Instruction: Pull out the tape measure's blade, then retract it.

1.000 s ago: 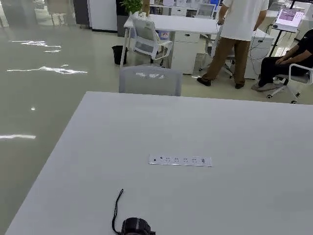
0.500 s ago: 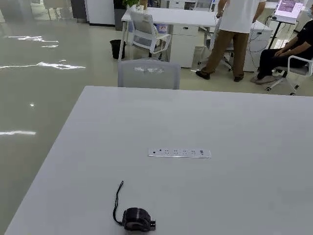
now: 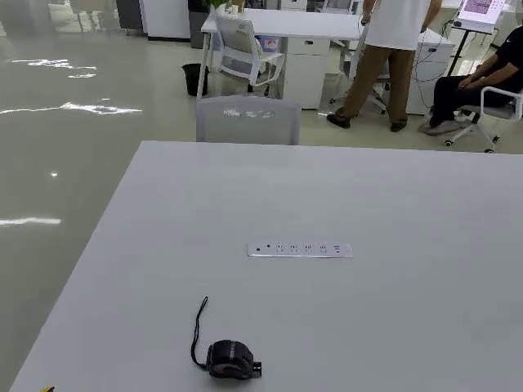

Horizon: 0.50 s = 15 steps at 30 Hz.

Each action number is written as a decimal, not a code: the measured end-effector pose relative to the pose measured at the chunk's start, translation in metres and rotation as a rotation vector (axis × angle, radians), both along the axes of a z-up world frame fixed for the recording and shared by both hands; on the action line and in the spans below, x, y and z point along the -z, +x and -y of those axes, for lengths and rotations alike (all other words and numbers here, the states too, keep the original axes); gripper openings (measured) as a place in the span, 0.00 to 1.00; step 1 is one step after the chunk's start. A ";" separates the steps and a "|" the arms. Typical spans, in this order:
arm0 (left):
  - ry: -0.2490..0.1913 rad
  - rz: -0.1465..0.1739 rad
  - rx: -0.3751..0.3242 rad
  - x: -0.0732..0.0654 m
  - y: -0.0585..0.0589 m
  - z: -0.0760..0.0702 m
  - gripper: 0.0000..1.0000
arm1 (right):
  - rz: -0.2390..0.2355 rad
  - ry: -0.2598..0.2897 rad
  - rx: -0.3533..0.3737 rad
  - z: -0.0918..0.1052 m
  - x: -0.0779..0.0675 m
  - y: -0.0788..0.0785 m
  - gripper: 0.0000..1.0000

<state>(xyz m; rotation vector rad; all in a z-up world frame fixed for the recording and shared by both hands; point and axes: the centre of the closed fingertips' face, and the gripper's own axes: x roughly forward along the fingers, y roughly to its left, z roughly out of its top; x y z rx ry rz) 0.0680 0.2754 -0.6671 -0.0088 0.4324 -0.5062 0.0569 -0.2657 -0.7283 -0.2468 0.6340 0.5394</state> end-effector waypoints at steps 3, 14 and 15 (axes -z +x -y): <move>0.010 -0.013 0.009 0.005 -0.002 -0.001 0.99 | -0.004 0.016 0.019 0.000 -0.003 -0.002 1.00; 0.036 -0.031 0.023 0.002 -0.011 0.009 0.99 | 0.010 0.022 0.012 -0.001 -0.005 -0.001 1.00; 0.041 -0.037 0.022 0.004 -0.011 0.008 0.99 | 0.007 0.023 0.010 -0.003 -0.008 -0.003 1.00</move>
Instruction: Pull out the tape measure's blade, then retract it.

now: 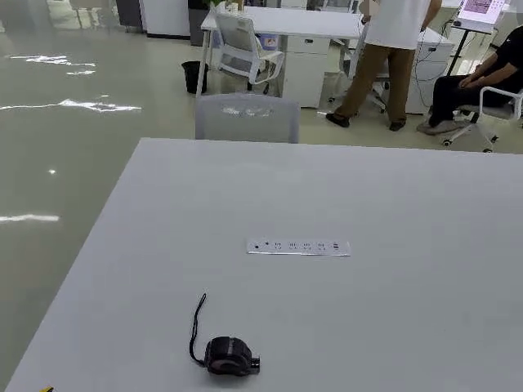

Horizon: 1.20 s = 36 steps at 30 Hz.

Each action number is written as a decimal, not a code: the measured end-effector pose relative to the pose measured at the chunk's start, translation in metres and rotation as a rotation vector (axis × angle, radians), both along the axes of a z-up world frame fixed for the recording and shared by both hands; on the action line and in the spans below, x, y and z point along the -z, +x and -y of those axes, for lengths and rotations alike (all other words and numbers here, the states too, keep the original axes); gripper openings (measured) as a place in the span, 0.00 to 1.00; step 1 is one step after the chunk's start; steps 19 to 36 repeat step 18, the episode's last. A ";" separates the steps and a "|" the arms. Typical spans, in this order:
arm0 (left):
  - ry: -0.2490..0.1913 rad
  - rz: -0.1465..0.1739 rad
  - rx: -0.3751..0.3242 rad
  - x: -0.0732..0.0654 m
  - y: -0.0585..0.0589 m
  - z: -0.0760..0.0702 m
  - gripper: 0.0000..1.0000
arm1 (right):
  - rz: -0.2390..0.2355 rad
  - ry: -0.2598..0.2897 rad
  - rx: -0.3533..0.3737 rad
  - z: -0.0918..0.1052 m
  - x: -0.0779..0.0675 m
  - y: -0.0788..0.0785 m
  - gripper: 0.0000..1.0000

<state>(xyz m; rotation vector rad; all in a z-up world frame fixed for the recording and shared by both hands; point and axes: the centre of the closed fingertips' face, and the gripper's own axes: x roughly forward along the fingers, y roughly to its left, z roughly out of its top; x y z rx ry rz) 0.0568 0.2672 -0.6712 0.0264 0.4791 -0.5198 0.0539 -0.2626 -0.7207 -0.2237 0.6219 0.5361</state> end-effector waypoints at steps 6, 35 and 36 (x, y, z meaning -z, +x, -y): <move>0.000 0.003 -0.006 -0.003 -0.003 0.001 0.99 | -0.034 -0.005 -0.001 0.000 0.009 -0.007 1.00; -0.002 -0.004 -0.012 -0.003 -0.003 -0.002 0.99 | -0.042 0.000 -0.013 -0.004 0.008 -0.006 1.00; -0.002 -0.004 -0.012 -0.003 -0.003 -0.002 0.99 | -0.042 0.000 -0.013 -0.004 0.008 -0.006 1.00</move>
